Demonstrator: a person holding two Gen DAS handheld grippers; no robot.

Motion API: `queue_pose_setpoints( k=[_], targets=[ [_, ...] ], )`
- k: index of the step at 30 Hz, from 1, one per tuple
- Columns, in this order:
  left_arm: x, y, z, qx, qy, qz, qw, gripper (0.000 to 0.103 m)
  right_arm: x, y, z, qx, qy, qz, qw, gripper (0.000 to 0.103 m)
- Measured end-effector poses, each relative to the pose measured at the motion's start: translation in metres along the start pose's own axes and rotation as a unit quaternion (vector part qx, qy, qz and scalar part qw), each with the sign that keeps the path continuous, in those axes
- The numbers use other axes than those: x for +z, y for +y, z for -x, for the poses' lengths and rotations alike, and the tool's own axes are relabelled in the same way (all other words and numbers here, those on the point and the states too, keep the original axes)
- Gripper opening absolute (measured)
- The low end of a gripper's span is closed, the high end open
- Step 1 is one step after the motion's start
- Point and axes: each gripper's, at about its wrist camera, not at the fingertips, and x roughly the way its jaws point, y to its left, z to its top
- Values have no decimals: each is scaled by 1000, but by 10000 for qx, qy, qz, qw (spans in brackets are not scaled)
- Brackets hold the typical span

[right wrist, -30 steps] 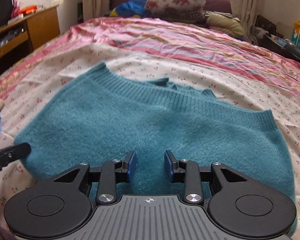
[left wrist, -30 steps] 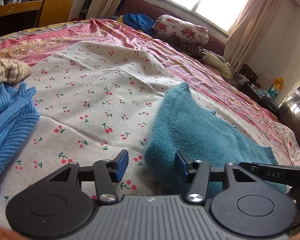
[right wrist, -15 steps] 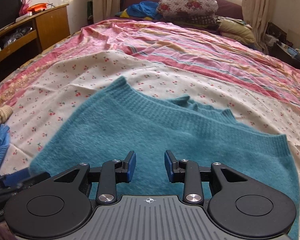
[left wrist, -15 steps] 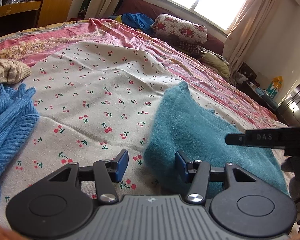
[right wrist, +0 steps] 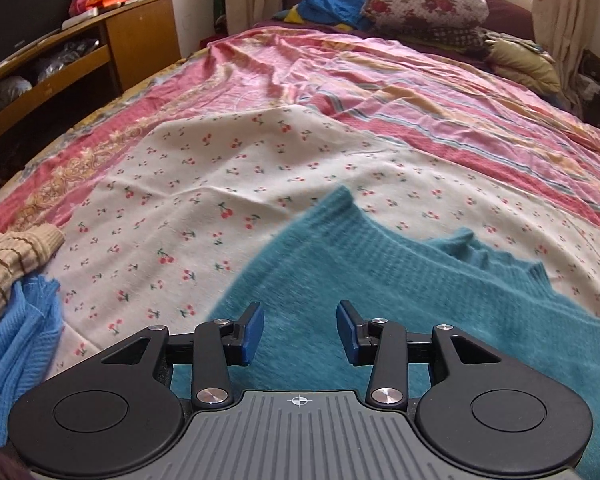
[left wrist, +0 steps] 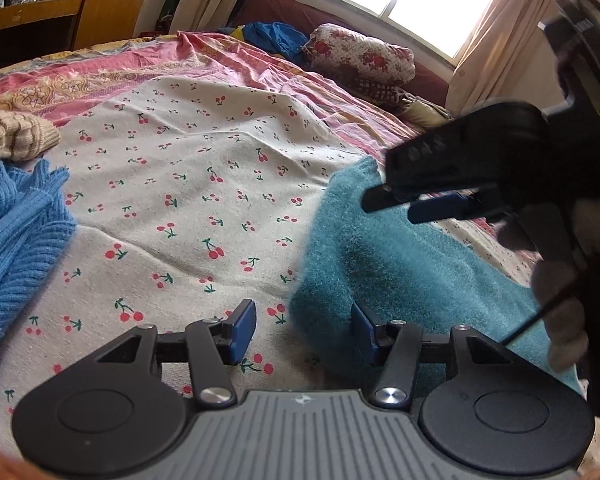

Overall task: Fold small clothes
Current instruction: 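Grasp the end of the sweater strip with the right tool and lift it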

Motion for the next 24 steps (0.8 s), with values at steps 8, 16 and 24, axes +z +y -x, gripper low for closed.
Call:
queue_pose_setpoints(
  k=[8,16,24],
  targets=[
    [-3,-1,-1,-20,-6,-22,10000,59,26,23,-38,-362,451,-28,9983,50],
    [-8,-4,-1,-43,-29,-96,9999,59,24,51,-84,-1197,917,873,9847,66],
    [-12,-5,2,-193,-157,-14,9997,71,14,37,-76,-1261,702,1257,9815,38]
  ],
)
